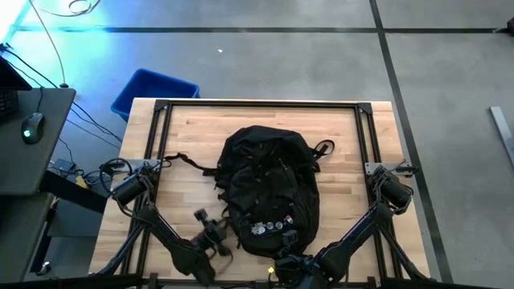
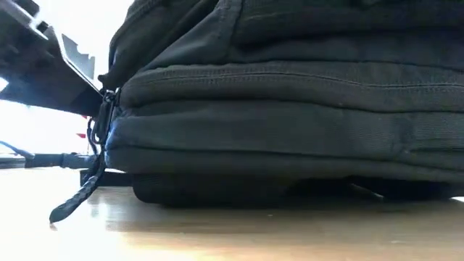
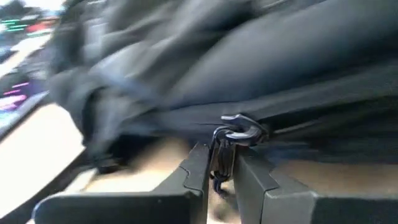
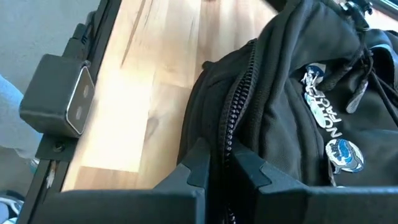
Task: Unpack backpack
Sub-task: Open the black backpack, then remove the blue cellphone from the black back pack
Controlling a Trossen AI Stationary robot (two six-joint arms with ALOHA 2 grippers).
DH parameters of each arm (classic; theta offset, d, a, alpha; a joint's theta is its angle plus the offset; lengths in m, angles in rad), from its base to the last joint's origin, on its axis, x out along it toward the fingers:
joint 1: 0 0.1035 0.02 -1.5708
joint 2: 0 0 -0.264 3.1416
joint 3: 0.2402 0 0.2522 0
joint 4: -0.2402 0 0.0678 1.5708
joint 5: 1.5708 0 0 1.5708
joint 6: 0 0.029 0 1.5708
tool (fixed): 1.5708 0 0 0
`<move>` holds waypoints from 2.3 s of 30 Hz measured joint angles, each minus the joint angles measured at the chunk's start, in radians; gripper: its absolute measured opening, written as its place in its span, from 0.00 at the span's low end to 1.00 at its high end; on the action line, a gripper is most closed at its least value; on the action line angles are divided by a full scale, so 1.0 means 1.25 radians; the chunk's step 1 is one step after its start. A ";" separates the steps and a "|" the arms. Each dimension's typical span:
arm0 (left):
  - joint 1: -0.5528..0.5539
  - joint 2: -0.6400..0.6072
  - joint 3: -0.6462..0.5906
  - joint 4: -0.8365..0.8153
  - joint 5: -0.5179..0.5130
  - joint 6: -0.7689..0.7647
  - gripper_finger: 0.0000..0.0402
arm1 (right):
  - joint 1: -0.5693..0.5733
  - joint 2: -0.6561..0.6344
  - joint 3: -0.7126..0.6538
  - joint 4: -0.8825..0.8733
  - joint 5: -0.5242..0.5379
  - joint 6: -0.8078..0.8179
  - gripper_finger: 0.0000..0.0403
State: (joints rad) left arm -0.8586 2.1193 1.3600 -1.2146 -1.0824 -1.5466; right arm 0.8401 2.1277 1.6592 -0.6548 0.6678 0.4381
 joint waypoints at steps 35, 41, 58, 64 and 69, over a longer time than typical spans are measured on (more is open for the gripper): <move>-0.119 -0.099 0.024 0.127 0.080 0.362 0.48 | 0.005 0.005 0.000 0.004 -0.015 -0.042 0.03; -0.056 -0.093 0.033 0.554 0.116 0.852 0.49 | 0.000 0.005 0.001 0.021 -0.026 -0.080 0.03; 0.082 -0.092 0.065 0.711 0.221 1.185 0.42 | -0.001 0.005 0.001 0.018 -0.030 -0.064 0.03; 0.080 -0.104 0.065 0.693 -0.055 1.219 0.05 | -0.005 0.005 0.001 0.018 0.011 -0.030 0.06; 0.075 -0.162 0.063 0.628 -0.328 1.162 0.04 | -0.018 -0.001 -0.006 0.015 0.049 0.013 0.18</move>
State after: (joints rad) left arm -0.7647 1.9171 1.4387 -0.4294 -1.4928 -0.0936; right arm 0.8175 2.1268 1.6519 -0.6365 0.7286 0.4546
